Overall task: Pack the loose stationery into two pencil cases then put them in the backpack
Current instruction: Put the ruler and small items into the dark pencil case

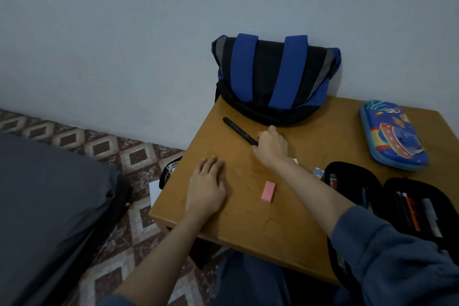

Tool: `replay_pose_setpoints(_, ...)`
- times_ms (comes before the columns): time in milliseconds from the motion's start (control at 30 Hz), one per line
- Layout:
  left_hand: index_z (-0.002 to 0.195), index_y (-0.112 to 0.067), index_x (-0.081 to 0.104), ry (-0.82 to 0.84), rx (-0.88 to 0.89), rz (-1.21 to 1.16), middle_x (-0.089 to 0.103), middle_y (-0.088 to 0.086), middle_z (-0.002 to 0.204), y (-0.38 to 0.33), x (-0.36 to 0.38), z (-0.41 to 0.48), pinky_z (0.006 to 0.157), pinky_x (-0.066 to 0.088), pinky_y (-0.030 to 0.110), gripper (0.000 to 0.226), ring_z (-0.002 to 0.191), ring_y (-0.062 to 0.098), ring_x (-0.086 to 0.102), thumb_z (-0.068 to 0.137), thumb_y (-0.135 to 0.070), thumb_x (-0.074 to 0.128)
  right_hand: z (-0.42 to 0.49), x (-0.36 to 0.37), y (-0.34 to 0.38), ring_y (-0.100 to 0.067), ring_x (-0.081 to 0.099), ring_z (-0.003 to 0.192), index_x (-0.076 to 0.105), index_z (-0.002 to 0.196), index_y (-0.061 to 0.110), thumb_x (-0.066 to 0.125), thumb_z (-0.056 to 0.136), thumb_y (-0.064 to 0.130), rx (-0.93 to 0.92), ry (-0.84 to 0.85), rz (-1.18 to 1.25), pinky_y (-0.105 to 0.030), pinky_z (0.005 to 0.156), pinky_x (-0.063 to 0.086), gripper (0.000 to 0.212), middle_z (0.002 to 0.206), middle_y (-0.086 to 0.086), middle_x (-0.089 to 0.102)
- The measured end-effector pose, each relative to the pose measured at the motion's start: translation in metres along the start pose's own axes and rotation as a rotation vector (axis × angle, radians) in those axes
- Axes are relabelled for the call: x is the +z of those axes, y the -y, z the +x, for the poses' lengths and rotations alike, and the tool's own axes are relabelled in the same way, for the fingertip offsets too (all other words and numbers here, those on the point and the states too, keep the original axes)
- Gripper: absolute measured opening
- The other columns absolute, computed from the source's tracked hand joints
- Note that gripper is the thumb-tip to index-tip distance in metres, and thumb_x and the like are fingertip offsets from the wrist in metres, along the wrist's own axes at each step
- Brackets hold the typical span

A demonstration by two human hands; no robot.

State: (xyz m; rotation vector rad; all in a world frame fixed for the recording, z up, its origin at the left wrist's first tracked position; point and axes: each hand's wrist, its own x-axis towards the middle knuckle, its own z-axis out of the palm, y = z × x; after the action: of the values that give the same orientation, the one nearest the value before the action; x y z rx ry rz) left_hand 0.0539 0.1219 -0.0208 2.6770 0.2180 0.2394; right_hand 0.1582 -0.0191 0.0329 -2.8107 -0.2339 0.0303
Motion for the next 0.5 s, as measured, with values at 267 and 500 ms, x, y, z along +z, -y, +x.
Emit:
replay_pose_setpoints(267,0.140,-0.022,0.040,0.017,-0.005,-0.001,0.029,-0.007,0.152,0.001,0.000,0.000,0.115,0.017,0.034,0.043,0.143,0.015,0.015,0.099,-0.031,0.036,0.000,0.006,-0.003,-0.026,0.052,0.108,0.062,0.110,0.004,0.059,0.091,0.022,0.004,-0.045,0.001,-0.033,0.080,0.044,0.026,0.126,-0.012,0.046)
replay_pose_setpoints(500,0.139,-0.021,0.042,0.016,0.000,-0.008,0.032,-0.005,0.151,0.002,0.000,0.000,0.115,0.018,0.035,0.042,0.142,0.017,0.017,0.098,-0.031,0.038,-0.010,-0.026,-0.014,-0.014,0.058,0.078,0.064,0.091,0.011,0.069,0.083,0.014,0.097,-0.091,0.827,-0.023,0.065,0.045,0.010,0.084,-0.001,0.062)
